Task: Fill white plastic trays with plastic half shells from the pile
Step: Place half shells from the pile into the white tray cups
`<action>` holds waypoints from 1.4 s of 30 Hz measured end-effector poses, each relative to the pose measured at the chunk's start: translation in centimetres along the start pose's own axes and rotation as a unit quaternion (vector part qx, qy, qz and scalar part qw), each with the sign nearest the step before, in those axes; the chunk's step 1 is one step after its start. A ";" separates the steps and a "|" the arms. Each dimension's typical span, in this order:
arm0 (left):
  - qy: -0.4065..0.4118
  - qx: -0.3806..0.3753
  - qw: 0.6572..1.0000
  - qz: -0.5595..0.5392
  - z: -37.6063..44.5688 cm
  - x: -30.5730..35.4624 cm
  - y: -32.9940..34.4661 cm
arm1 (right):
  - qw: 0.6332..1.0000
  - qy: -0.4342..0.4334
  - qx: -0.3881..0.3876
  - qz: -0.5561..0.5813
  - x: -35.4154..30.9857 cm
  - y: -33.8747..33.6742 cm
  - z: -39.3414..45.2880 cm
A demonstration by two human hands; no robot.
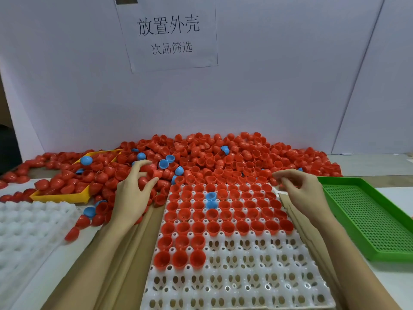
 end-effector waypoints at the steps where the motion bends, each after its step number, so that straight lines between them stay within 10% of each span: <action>1: 0.001 0.004 1.000 0.003 0.0 0.0 -0.1 | 1.000 0.005 -0.003 0.012 -0.1 0.2 0.0; 11: 0.064 0.032 0.997 0.022 -0.8 1.8 -1.0 | 0.983 0.027 -0.100 0.152 -2.3 1.6 -1.1; 20: 0.149 -0.179 0.945 -0.228 -4.6 10.0 1.2 | 0.889 0.008 -0.378 0.259 -7.1 5.0 -4.6; 28: 0.154 -0.195 0.946 -0.206 -4.9 10.0 1.2 | 0.935 -0.029 -0.279 0.217 -7.1 4.1 -4.0; 34: 0.167 -0.207 0.950 -0.166 -4.4 9.6 0.6 | 0.990 -0.027 -0.053 0.128 -3.4 1.4 -1.3; 42: 0.170 -0.208 0.949 -0.162 -4.6 9.6 0.8 | 0.982 0.019 -0.079 0.171 -2.7 0.8 -1.1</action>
Point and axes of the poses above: each hand's wrist, its own z-axis towards the middle knuckle, its own y-axis out of the palm, x = y × z, the point moved 2 cm from there along z, towards the middle knuckle, and after that the axes turned 8 degrees about z, right-handed, at the moved point
